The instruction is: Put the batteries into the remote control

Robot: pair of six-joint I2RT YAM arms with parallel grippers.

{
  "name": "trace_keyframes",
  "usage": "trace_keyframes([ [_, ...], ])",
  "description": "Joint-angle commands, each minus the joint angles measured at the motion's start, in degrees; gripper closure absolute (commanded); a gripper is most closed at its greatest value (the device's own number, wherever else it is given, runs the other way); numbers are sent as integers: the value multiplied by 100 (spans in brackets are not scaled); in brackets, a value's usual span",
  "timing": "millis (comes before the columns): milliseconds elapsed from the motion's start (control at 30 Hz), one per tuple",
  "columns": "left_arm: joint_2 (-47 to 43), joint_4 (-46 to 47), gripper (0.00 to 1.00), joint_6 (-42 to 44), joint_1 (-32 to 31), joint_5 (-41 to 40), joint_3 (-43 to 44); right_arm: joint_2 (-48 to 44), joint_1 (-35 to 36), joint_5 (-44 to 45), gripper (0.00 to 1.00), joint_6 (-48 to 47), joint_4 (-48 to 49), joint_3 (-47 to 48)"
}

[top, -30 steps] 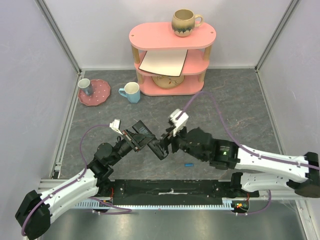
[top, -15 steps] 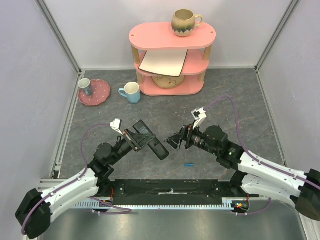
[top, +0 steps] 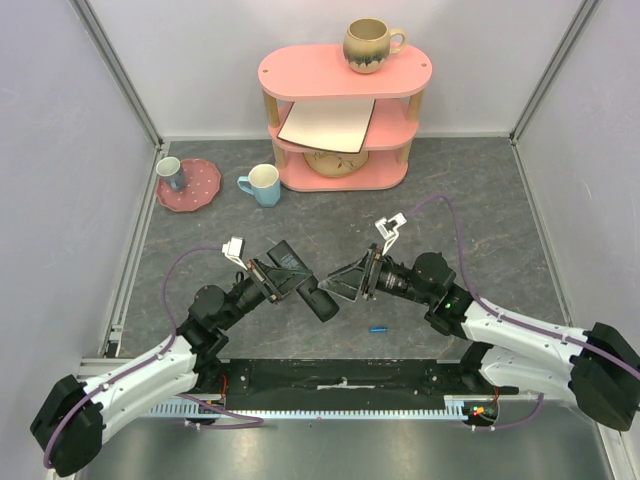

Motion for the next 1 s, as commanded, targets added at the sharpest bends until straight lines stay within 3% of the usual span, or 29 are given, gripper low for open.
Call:
trace_keyframes([
  [0, 28, 489, 98, -80, -15, 111, 193, 288, -18, -590, 10, 77, 472, 140],
  [100, 28, 497, 98, -80, -15, 129, 228, 456, -19, -775, 16, -124, 297, 210],
  [300, 10, 515, 98, -27, -15, 173, 264, 465, -18, -855, 19, -424, -275, 316],
  [833, -7, 682, 98, -27, -15, 225, 255, 922, -18, -1171, 41, -160, 357, 166],
  [933, -16, 682, 98, -27, -15, 217, 246, 983, -18, -1259, 62, -116, 489, 166],
  [967, -16, 682, 98, -27, -15, 217, 229, 1001, -18, -1294, 77, -90, 516, 166],
])
